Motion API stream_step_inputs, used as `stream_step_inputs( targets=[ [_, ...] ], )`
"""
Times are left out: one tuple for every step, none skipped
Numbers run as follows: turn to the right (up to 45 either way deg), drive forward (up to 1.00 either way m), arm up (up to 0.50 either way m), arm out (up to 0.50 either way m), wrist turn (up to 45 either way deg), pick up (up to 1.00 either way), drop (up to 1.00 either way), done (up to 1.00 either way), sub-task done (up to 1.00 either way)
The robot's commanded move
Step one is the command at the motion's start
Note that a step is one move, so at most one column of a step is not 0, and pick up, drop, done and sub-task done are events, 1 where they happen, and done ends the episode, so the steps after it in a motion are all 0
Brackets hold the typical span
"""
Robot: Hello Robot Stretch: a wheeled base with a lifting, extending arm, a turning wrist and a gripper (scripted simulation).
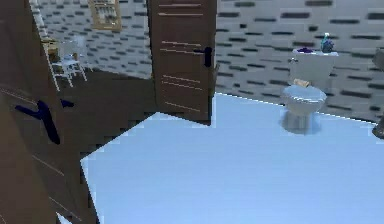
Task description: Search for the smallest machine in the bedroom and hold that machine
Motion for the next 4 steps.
stream_step_inputs(
  targets=[
    [0.0, 0.6, 0.0, 0.0, 0.0, 0.0, 0.0, 0.0, 0.0],
    [-3.0, 0.0, 0.0, 0.0, 0.0, 0.0, 0.0, 0.0, 0.0],
    [0.0, 0.7, 0.0, 0.0, 0.0, 0.0, 0.0, 0.0, 0.0],
    [-45.0, 0.0, 0.0, 0.0, 0.0, 0.0, 0.0, 0.0, 0.0]
  ],
)
